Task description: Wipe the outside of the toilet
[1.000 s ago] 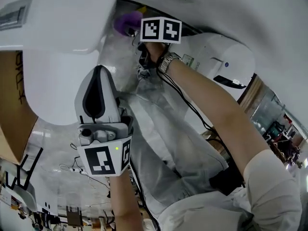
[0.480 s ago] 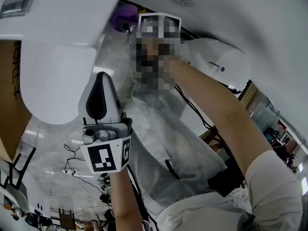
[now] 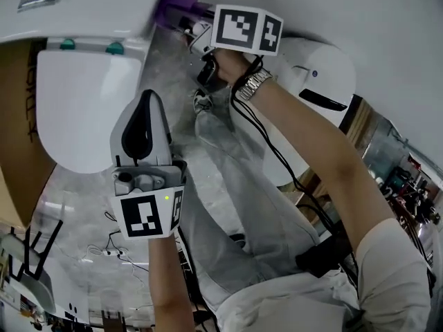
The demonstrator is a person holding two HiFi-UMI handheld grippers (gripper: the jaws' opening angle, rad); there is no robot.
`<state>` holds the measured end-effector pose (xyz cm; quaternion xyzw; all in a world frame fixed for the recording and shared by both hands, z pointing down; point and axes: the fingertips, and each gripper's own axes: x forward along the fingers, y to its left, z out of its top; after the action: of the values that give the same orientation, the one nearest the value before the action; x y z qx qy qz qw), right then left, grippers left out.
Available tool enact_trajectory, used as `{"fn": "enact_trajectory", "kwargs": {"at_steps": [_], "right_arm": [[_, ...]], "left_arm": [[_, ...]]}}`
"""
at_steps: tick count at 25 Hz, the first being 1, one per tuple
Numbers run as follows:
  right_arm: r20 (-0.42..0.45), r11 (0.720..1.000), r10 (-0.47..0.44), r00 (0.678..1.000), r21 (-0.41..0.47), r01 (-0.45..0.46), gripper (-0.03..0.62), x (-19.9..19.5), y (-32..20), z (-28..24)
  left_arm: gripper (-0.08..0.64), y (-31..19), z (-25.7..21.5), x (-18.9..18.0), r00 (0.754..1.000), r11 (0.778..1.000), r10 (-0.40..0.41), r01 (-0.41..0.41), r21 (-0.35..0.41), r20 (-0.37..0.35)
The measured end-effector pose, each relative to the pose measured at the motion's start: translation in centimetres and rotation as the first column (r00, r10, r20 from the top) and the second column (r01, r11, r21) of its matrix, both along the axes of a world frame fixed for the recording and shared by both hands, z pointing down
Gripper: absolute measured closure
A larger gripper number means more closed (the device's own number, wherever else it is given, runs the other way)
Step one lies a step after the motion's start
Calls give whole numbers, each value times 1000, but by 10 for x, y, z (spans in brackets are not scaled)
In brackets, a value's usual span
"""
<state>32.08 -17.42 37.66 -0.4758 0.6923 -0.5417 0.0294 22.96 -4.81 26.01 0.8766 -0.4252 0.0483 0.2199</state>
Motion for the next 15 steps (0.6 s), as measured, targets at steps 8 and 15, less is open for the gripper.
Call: {"fn": "enact_trajectory", "kwargs": {"at_steps": [8, 15], "right_arm": [[-31, 989, 83, 996, 127, -79, 491, -9, 16, -75], [-9, 979, 140, 990, 151, -137, 491, -43, 59, -111]], "left_arm": [[554, 25, -33, -58, 1000, 999, 29, -29, 31, -5], [554, 41, -49, -118, 999, 999, 12, -10, 42, -42]]}}
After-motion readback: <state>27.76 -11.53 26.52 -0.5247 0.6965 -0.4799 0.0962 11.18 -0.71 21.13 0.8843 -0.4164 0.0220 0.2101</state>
